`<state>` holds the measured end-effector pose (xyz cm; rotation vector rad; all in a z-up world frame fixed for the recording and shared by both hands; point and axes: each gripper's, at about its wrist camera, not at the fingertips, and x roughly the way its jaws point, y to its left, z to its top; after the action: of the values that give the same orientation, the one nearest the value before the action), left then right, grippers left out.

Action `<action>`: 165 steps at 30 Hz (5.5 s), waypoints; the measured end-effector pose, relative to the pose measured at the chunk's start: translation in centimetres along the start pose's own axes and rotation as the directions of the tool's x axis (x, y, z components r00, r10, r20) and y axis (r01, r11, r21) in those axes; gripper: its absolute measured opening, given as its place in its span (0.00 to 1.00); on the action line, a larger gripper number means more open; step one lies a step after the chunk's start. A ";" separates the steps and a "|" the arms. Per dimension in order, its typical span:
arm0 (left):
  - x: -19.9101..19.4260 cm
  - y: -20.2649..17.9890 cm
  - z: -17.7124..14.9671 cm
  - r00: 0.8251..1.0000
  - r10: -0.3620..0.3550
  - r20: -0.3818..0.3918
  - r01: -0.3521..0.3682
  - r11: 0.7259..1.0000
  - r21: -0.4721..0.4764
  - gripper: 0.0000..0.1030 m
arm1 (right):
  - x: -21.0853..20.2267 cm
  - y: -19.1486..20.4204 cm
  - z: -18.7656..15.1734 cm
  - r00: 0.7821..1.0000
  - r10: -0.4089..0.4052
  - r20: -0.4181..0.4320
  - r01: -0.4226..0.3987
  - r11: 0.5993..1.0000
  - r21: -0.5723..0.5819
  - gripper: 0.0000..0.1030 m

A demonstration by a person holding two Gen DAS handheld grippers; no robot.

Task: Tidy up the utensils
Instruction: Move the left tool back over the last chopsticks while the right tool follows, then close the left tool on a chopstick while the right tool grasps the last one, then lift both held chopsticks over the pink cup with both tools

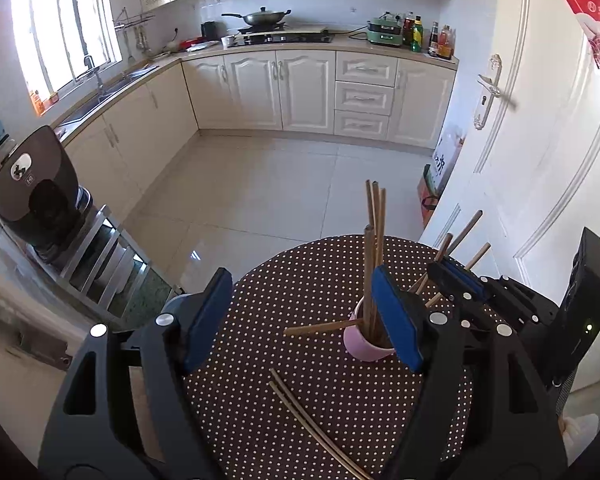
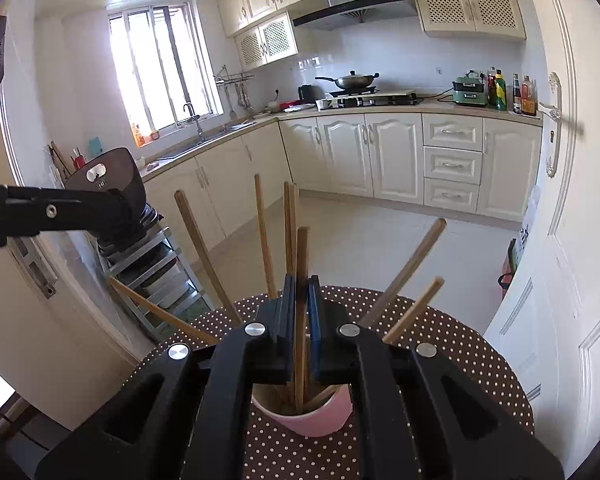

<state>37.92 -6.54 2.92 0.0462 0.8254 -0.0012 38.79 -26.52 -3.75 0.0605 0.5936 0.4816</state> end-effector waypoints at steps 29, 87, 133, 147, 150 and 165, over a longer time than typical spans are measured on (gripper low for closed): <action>-2.2 6.6 -5.9 0.993 -0.087 -0.083 0.079 0.992 -0.103 0.72 | -4.8 5.2 -4.4 0.997 -0.016 -0.081 0.018 0.999 0.029 0.11; 14.9 9.2 -16.4 0.827 -0.233 -0.511 0.023 0.923 -0.383 0.72 | 13.9 8.6 -12.5 0.755 0.095 -0.649 -0.150 0.988 -0.029 0.04; 17.5 5.5 -16.5 0.796 -0.197 -0.572 0.020 0.954 -0.300 0.06 | 14.5 8.6 -11.3 0.749 0.024 -0.663 -0.108 0.990 -0.087 0.05; 8.3 7.5 -12.4 0.887 -0.272 -0.372 0.188 0.951 -0.245 0.06 | 5.4 9.9 -5.9 0.891 0.128 -0.435 -0.125 0.992 0.036 0.04; 6.2 7.6 -11.8 0.900 -0.297 -0.318 0.235 0.947 -0.219 0.06 | 3.0 10.6 -4.7 0.922 0.117 -0.370 -0.116 0.993 0.026 0.04; -4.6 5.6 -5.6 0.912 -0.408 0.048 0.409 0.913 0.001 0.06 | -6.5 10.3 0.2 0.995 -0.008 -0.100 0.009 1.000 0.012 0.04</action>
<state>30.82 -0.82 2.69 -0.1362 0.7746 -0.3937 29.94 -20.33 1.80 0.0456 0.6946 0.4747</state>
